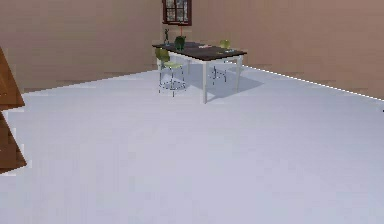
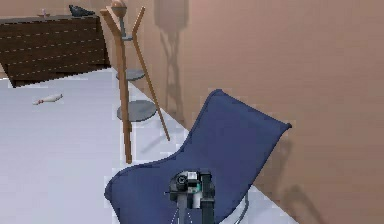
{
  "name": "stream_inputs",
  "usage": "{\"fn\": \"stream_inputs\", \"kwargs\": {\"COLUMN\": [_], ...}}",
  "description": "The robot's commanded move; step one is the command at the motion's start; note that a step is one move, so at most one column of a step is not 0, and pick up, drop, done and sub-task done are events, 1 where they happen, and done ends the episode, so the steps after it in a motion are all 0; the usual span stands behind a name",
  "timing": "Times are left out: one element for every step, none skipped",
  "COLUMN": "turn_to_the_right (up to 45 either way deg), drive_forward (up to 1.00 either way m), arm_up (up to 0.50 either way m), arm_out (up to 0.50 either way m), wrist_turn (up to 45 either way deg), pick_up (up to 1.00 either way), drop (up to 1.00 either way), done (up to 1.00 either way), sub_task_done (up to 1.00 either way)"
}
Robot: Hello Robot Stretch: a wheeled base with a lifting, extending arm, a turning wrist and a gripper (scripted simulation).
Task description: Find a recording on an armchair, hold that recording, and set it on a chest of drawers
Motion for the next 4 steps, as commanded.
{"fn": "stream_inputs", "kwargs": {"turn_to_the_right": [0.0,0.0,0.0,0.0], "drive_forward": [0.00,0.00,0.00,0.00], "arm_up": [0.00,0.00,0.00,0.00], "arm_out": [0.00,0.00,0.00,0.00], "wrist_turn": [45.0,45.0,45.0,45.0], "pick_up": [0.00,0.00,0.00,0.00], "drop": [0.00,0.00,0.00,0.00], "done": [0.00,0.00,0.00,0.00], "sub_task_done": [0.00,0.00,0.00,0.00]}}
